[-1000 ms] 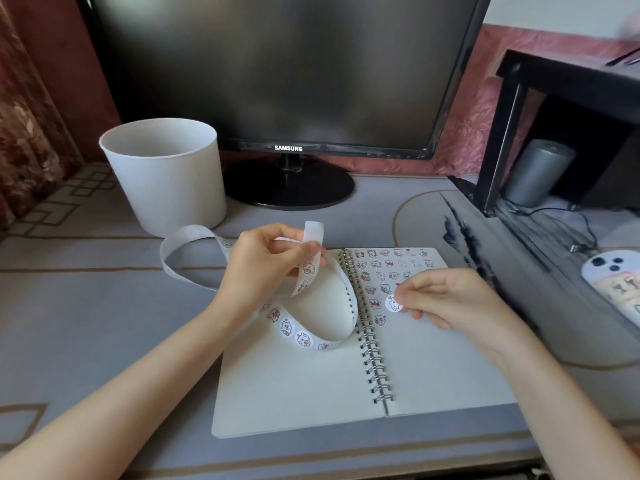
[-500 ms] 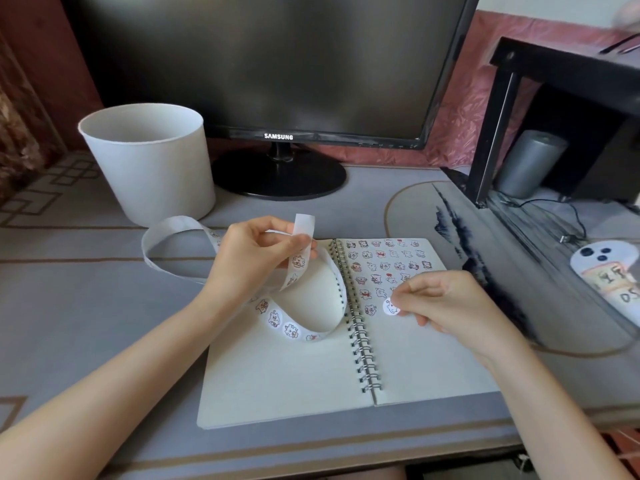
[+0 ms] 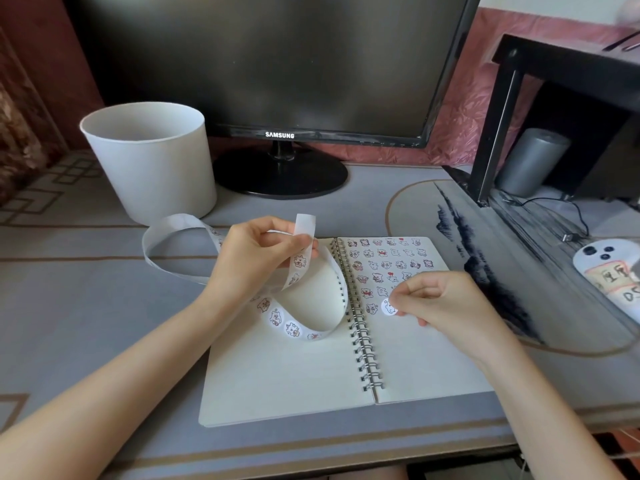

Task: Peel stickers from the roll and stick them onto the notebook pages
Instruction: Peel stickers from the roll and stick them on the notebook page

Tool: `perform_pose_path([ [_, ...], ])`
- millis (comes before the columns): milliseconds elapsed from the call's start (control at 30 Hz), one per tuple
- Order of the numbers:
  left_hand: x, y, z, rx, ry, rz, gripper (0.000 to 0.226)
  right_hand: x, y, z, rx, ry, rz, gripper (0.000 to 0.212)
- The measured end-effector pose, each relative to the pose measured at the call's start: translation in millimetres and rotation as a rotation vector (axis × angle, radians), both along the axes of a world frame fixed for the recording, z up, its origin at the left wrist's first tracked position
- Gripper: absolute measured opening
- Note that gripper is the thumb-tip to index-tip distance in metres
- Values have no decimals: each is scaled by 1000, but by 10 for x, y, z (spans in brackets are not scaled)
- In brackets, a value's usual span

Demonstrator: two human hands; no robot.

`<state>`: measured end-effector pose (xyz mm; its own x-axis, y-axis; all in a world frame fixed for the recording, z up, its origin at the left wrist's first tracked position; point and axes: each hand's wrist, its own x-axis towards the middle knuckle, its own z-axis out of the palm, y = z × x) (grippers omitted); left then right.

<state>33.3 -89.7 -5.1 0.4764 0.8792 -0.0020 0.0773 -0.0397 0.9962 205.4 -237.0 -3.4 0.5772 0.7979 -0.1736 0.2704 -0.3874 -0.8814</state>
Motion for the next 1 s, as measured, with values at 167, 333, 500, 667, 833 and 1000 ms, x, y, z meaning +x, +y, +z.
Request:
perform_pose_path([
  [167, -9, -14, 10, 7, 3, -2, 5, 7, -4, -5, -9, -26, 12, 4],
  [333, -9, -16, 15, 13, 2, 5, 6, 12, 6, -29, -3, -57, 22, 8],
  [500, -7, -11, 11, 19, -3, 1, 6, 16, 14, -73, -6, -137, 24, 7],
  [667, -4, -24, 16, 16, -17, 0, 5, 14, 19, -105, 5, -180, 19, 9],
  [833, -5, -28, 16, 16, -18, -4, 6, 12, 12, -124, 23, -206, 14, 12],
  [1000, -5, -28, 14, 21, -22, -3, 6, 18, 5, -140, 38, -221, 21, 12],
])
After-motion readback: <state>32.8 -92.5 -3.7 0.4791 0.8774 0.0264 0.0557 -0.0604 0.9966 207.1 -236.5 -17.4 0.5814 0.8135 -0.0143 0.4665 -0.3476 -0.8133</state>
